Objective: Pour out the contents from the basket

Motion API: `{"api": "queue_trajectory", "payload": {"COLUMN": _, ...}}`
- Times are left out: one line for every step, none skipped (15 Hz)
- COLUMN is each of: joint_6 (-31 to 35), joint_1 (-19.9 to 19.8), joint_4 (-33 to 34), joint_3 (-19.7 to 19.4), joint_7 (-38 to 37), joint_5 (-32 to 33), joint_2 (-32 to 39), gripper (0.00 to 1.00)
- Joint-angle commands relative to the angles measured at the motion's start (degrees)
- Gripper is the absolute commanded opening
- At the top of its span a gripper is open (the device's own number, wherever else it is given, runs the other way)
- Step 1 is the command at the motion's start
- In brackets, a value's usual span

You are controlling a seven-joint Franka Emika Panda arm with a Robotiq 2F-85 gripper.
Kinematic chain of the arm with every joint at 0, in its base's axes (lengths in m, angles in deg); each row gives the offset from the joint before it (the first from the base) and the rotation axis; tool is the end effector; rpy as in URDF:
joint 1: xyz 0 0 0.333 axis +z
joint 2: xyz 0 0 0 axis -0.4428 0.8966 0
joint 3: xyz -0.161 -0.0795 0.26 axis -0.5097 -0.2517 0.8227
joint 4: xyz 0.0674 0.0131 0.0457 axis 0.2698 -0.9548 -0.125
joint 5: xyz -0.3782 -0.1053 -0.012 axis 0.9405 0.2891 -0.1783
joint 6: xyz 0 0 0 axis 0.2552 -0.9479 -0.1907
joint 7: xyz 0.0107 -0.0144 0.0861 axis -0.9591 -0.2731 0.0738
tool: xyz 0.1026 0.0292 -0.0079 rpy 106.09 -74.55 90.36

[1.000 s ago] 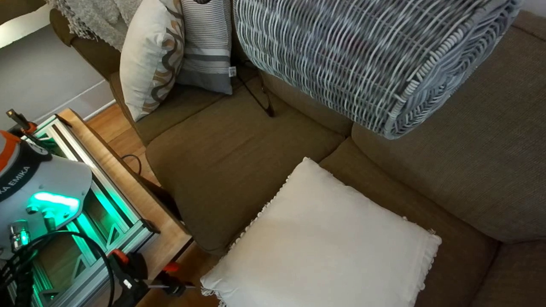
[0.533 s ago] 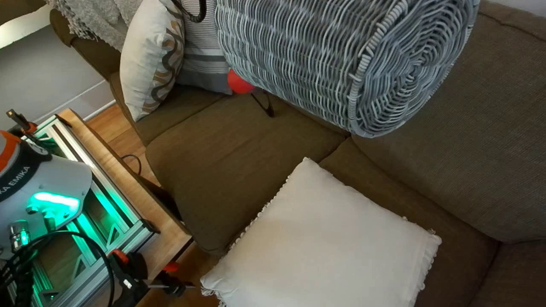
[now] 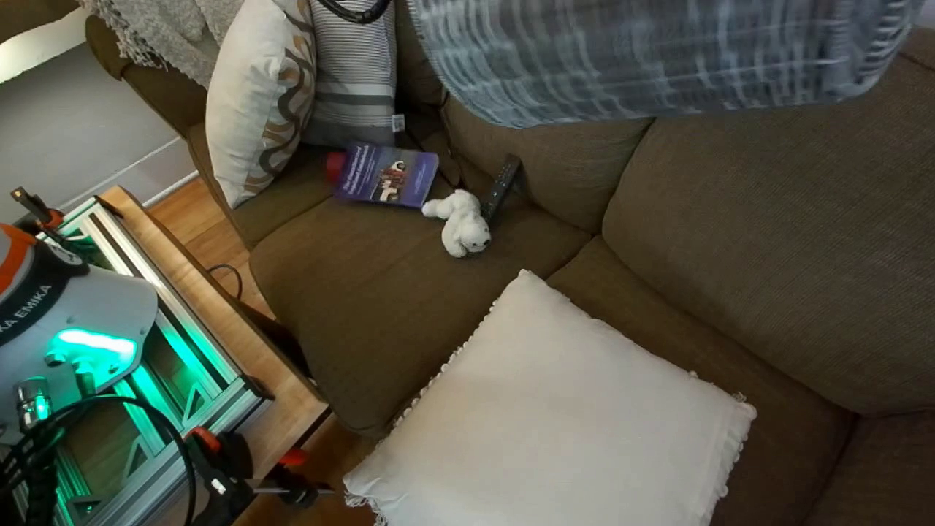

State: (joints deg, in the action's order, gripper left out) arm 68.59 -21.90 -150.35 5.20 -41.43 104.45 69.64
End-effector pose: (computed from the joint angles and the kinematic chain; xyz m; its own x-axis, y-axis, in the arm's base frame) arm 0.6232 -0.1421 0.2991 0.8516 -0.2191 -0.4761 0.5232 0.4109 0.7467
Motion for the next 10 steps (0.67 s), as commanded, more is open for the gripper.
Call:
{"api": "queue_trajectory", "payload": {"joint_6": 13.40, "joint_1": -8.88, "joint_4": -3.58, "joint_3": 1.24, "joint_7": -5.88, "joint_5": 3.07, "joint_2": -8.40, "gripper": 0.03}}
{"api": "queue_trajectory", "payload": {"joint_6": 17.81, "joint_1": -11.25, "joint_4": -3.60, "joint_3": 0.95, "joint_7": -8.02, "joint_5": 1.91, "joint_2": -9.59, "gripper": 0.03}}
{"api": "queue_trajectory", "payload": {"joint_6": 22.28, "joint_1": -13.60, "joint_4": -3.68, "joint_3": 0.64, "joint_7": -9.52, "joint_5": 0.67, "joint_2": -10.67, "gripper": 0.03}}
{"api": "queue_trajectory", "payload": {"joint_6": 26.59, "joint_1": -15.72, "joint_4": -3.76, "joint_3": 0.39, "joint_7": -10.77, "joint_5": -0.61, "joint_2": -11.42, "gripper": 0.03}}
{"api": "queue_trajectory", "payload": {"joint_6": 30.81, "joint_1": -17.68, "joint_4": -4.18, "joint_3": 0.08, "joint_7": -11.58, "joint_5": -1.86, "joint_2": -12.75, "gripper": 0.03}}
{"api": "queue_trajectory", "payload": {"joint_6": 34.73, "joint_1": -19.43, "joint_4": -4.50, "joint_3": -0.17, "joint_7": -12.44, "joint_5": -3.49, "joint_2": -13.50, "gripper": 0.03}}
{"api": "queue_trajectory", "payload": {"joint_6": 38.56, "joint_1": -20.88, "joint_4": -5.43, "joint_3": -0.45, "joint_7": -12.54, "joint_5": -5.30, "joint_2": -15.18, "gripper": 0.03}}
{"api": "queue_trajectory", "payload": {"joint_6": 42.03, "joint_1": -22.06, "joint_4": -5.91, "joint_3": -0.67, "joint_7": -13.07, "joint_5": -7.28, "joint_2": -15.79, "gripper": 0.03}}
{"api": "queue_trajectory", "payload": {"joint_6": 45.65, "joint_1": -23.04, "joint_4": -6.65, "joint_3": -0.93, "joint_7": -13.04, "joint_5": -9.47, "joint_2": -17.02, "gripper": 0.03}}
{"api": "queue_trajectory", "payload": {"joint_6": 49.03, "joint_1": -23.77, "joint_4": -7.06, "joint_3": -1.16, "joint_7": -12.57, "joint_5": -11.84, "joint_2": -17.90, "gripper": 0.03}}
